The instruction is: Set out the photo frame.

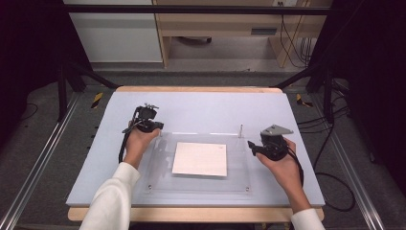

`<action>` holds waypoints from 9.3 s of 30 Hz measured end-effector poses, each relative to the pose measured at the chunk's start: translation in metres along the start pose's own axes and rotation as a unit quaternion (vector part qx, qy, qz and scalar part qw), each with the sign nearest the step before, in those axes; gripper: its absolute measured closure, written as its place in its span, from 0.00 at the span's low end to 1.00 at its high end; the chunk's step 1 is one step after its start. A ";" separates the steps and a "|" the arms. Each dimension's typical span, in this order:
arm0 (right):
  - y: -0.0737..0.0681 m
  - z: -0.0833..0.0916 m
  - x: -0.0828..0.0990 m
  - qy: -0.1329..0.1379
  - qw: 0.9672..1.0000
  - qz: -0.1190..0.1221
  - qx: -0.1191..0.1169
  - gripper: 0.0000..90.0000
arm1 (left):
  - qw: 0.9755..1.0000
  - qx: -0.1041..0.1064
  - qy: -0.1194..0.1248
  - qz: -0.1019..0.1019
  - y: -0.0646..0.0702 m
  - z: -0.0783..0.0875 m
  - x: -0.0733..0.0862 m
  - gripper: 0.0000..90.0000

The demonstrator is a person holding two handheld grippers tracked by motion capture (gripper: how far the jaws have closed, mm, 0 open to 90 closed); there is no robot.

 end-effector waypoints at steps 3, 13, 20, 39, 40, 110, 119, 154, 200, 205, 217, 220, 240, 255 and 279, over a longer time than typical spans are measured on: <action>-0.004 0.016 0.014 0.012 1.000 -0.001 0.006 0.30 | 1.000 0.001 -0.003 0.000 0.000 0.000 0.000 0.94; -0.024 0.048 0.063 -0.012 0.999 0.003 -0.030 0.16 | 1.000 0.004 -0.010 0.005 0.000 -0.001 -0.001 0.94; -0.029 0.059 0.076 -0.017 0.998 0.059 -0.017 0.25 | 1.000 0.004 -0.014 0.004 0.000 -0.001 -0.001 0.94; -0.064 0.055 0.093 -0.045 0.980 0.179 -0.073 0.32 | 0.999 0.006 -0.032 0.011 -0.002 -0.004 -0.005 0.94; -0.066 0.054 0.093 -0.046 0.979 0.182 -0.076 0.32 | 0.999 0.006 -0.032 0.011 -0.002 -0.005 -0.005 0.94; -0.102 0.055 0.050 0.048 0.961 0.255 -0.093 0.56 | 0.998 -0.030 0.055 -0.020 -0.009 0.032 -0.013 0.68; -0.098 0.062 0.030 0.040 0.965 0.236 -0.104 0.59 | 0.992 0.017 0.112 -0.058 0.019 0.091 -0.006 0.54; -0.078 0.073 -0.028 0.028 0.971 0.193 -0.137 0.69 | 0.956 0.064 0.204 -0.203 0.069 0.202 0.027 0.16; -0.075 0.073 -0.034 0.025 0.971 0.185 -0.147 0.68 | 0.935 -0.003 0.175 -0.307 0.078 0.167 0.058 0.74; -0.075 0.072 -0.034 0.028 0.971 0.183 -0.151 0.68 | 0.938 0.006 0.166 -0.303 0.077 0.168 0.055 0.74; -0.069 0.071 -0.036 0.053 0.972 0.186 -0.130 0.57 | 0.943 0.021 0.153 -0.294 0.073 0.169 0.043 0.74; -0.067 0.068 -0.035 0.049 0.973 0.194 -0.118 0.53 | 0.944 0.025 0.148 -0.295 0.071 0.170 0.038 0.74; -0.051 0.067 -0.051 0.100 0.975 0.173 -0.100 0.65 | 0.945 0.038 0.143 -0.292 0.064 0.171 0.015 0.74; -0.039 0.062 -0.073 0.135 0.975 0.157 -0.086 0.69 | 0.941 0.039 0.147 -0.302 0.053 0.167 -0.018 0.70; -0.013 0.048 -0.107 0.141 0.979 0.116 -0.091 0.70 | 0.949 0.090 0.271 -0.137 0.023 0.181 -0.066 0.26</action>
Point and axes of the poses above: each handheld gripper's, and its own axes: z roughly backward along the jaws, x roughly out of its underside, y roughly to its right, the point moved 7 cm from there along -z, roughly forward along the jaws, and after that the axes turned 9 degrees about -x, right-handed, at the moved point
